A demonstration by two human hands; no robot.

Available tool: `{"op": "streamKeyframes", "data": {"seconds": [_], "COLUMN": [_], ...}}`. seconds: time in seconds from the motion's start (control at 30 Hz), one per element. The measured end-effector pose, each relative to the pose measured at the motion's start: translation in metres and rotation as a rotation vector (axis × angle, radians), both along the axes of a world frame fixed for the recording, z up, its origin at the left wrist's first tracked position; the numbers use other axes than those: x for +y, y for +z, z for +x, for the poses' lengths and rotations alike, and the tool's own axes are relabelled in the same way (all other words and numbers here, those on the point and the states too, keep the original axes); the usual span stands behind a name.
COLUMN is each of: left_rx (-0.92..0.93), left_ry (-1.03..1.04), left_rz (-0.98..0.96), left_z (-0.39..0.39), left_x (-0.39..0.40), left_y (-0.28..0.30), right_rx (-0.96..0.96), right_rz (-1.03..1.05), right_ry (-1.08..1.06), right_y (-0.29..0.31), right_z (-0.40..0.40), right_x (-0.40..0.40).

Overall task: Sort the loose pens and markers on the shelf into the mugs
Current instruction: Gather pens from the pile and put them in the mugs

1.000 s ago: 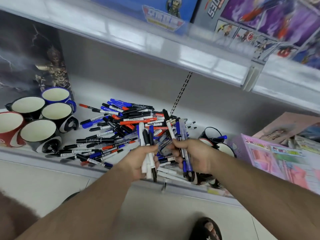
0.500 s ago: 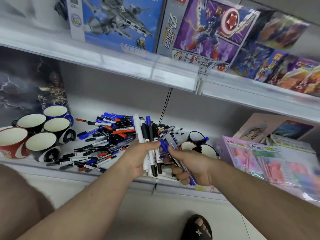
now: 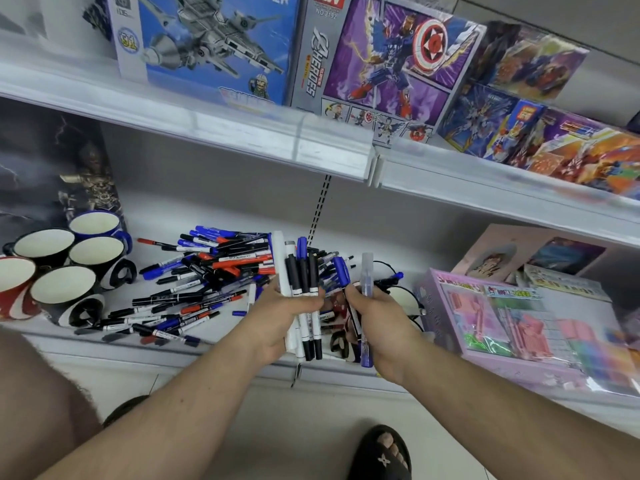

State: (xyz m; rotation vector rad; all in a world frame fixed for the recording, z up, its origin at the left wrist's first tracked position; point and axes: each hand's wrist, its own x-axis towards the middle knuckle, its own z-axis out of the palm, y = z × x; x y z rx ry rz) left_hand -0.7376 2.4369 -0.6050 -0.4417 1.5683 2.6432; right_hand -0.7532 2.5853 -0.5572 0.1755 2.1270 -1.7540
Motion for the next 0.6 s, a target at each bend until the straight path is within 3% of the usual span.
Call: {"op": "streamKeyframes", "data": {"seconds": [0.1,0.27,0.4,0.6], "left_rx": [0.014,0.023,0.029,0.008], "left_ry": [-0.039,-0.056,-0.091,-0.139], "left_rz": [-0.009,-0.032,-0.065,-0.164], "left_z": [-0.002,-0.004,-0.005,-0.003], "left_x": [0.01,0.012,0.012,0.015], "left_y": [-0.002,-0.006,-0.01,-0.019], "right_rx": [0.052,0.278,0.198,0.057], "right_rz": [-0.03,0.141,0.064,0.115], "right_ry": [0.027,0.048,0.007,-0.035], "right_y": [0.001,-0.008,-0.009,-0.012], "right_z": [0.002,0.002,-0.001,-0.003], "right_x": [-0.001,-0.001,0.001,0.003]}}
